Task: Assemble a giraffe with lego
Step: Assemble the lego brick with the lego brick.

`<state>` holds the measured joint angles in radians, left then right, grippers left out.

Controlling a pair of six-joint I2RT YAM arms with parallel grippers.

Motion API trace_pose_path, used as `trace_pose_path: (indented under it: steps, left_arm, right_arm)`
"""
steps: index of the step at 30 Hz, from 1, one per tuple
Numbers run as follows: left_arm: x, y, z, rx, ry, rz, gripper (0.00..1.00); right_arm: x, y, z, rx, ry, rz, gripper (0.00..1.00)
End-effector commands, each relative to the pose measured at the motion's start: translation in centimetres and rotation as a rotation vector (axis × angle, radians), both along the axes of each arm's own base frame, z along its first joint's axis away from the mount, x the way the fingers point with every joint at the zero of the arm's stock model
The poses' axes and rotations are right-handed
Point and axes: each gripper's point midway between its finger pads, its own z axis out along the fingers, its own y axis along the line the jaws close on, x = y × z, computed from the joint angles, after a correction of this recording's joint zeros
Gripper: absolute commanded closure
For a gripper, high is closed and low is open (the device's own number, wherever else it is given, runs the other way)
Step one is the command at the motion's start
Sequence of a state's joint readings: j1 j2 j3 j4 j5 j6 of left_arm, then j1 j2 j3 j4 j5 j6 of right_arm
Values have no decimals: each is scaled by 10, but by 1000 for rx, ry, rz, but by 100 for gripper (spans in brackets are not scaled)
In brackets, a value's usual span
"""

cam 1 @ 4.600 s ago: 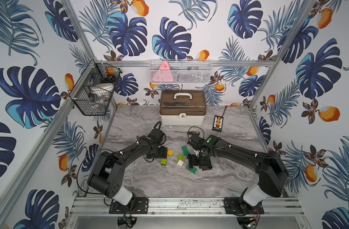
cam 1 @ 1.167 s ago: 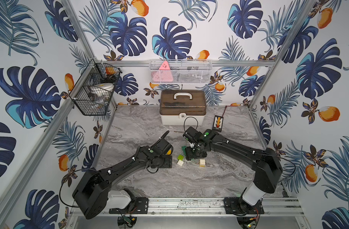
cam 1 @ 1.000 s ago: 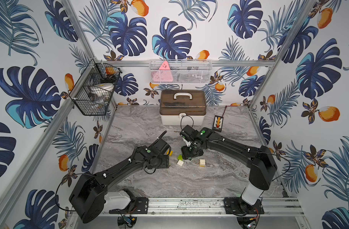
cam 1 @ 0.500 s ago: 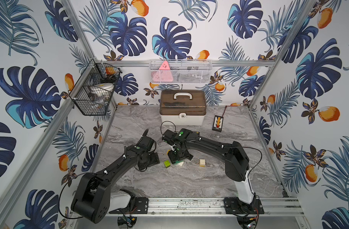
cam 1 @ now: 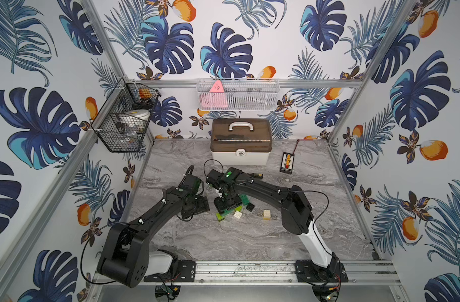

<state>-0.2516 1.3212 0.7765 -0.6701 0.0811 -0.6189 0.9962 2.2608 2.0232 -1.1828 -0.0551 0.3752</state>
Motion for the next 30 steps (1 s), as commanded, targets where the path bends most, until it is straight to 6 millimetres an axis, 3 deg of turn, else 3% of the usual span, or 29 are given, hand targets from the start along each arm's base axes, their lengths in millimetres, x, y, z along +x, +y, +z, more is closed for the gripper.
trace_pose_path:
  steps: [1,13,30]
  left_arm:
    - [-1,4,-2,15,1,2,16]
    - [-6,15,-1,49,-11,42,16]
    - [-9,13,3,32,-13,36,16]
  right_arm:
    - [-5,2,0,14,30,28,53]
    - [-11,11,-3,61,80,27,53]
    - [-11,15,-16,66,94,19,53]
